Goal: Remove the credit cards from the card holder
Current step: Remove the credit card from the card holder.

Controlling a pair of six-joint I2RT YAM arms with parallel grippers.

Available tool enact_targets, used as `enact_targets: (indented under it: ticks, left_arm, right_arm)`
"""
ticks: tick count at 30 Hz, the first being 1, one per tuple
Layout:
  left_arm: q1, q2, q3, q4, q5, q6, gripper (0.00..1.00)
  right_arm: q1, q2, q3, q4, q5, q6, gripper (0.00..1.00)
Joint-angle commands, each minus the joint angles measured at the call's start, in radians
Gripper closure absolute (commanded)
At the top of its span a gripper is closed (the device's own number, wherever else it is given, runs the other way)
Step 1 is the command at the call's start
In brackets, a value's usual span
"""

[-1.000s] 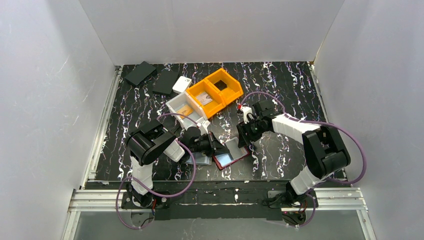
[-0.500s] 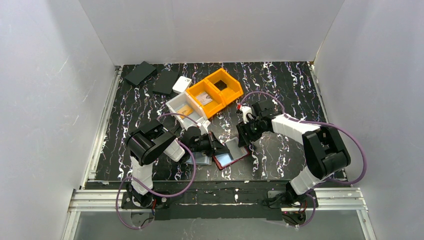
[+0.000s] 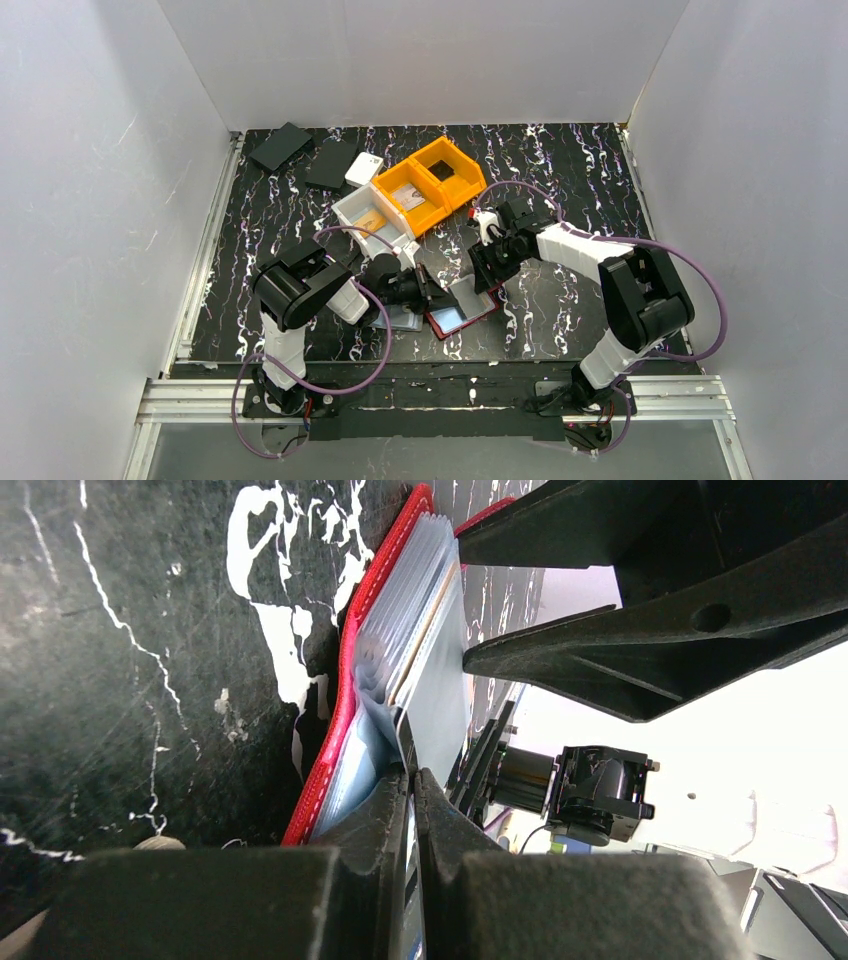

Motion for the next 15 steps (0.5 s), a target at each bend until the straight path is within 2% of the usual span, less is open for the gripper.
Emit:
enact_targets:
  ticks: [1, 15]
  left_arm:
    - [0.011, -0.024, -0.035, -0.029, 0.034, 0.013, 1.0]
    - [0.024, -0.074, -0.07, -0.024, 0.051, 0.011, 1.0]
  right_arm:
    - [0.007, 0.071, -0.012, 0.021, 0.177, -0.047, 0.41]
    - [0.005, 0.054, -0.018, 0.021, 0.173, -0.058, 0.37]
